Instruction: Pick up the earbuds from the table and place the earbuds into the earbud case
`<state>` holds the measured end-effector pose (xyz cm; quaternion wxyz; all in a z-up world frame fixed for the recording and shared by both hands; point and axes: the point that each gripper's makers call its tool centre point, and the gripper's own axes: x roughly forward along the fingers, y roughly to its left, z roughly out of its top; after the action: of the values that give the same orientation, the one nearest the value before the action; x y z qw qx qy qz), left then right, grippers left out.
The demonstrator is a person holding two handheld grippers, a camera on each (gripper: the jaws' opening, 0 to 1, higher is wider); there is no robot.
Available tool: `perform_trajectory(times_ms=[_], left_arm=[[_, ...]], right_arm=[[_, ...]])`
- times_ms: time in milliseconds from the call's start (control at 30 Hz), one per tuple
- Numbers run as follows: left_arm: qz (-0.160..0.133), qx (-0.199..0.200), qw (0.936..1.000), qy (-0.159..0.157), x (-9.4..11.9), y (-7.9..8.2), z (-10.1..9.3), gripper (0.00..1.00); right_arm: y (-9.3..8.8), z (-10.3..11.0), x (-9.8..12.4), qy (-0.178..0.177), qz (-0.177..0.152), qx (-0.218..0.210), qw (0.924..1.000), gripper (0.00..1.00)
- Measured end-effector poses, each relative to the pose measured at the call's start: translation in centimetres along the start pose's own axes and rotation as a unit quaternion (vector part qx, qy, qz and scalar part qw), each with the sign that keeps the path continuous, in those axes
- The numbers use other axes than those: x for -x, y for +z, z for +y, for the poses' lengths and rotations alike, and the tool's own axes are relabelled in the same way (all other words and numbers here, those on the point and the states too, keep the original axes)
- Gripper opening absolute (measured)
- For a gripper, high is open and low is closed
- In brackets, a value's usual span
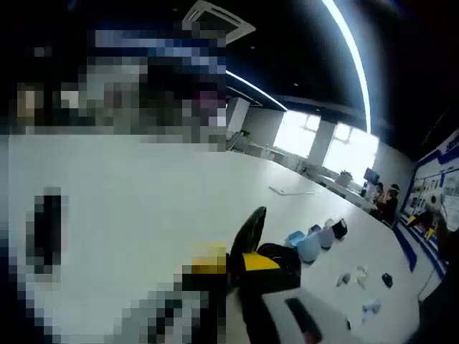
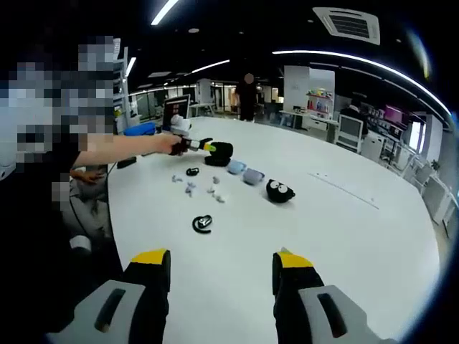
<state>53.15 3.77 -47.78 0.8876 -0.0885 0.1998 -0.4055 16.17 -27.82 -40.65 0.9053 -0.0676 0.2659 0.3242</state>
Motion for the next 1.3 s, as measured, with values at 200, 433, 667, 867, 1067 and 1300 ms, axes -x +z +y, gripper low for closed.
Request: perform_trajectory(times_ms=[200,433,667,867,1067,1300], left_arm=[[-0.010,0.003,0.9999,0.005,0.3,-0.3,-0.1,0.07],[-0.025,-0.006,0.9997,-0.001,1.1,0.5,-1.1,0.07],[-0.031,-0.024,0.9992,-0.012,1.8,1.3,-3.3,0.07],[-0.035,-0.045,0.9971,-0.050,3.5,1.8,-8.9,0.07],[-0.038,-0.063,0.9940,-0.081,5.1,1.4,-14.3,0.07],[-0.035,-0.077,0.9893,-0.119,6.6,-0.1,-19.0,0.07]], right_arm=[[-0.1,0.1,-0.1,0.000,-0.004,-0.007,1.0000,0.55],[-0.2,0.6,-0.5,0.007,-0.008,-0.011,0.9999,0.55],[-0.2,1.1,-0.6,0.014,-0.012,-0.011,0.9998,0.55],[-0.3,2.2,-0.3,0.024,-0.024,-0.011,0.9994,0.55],[-0.6,3.0,0.5,0.027,-0.034,-0.010,0.9990,0.55],[-1.2,4.1,1.6,0.029,-0.045,-0.012,0.9985,0.55]])
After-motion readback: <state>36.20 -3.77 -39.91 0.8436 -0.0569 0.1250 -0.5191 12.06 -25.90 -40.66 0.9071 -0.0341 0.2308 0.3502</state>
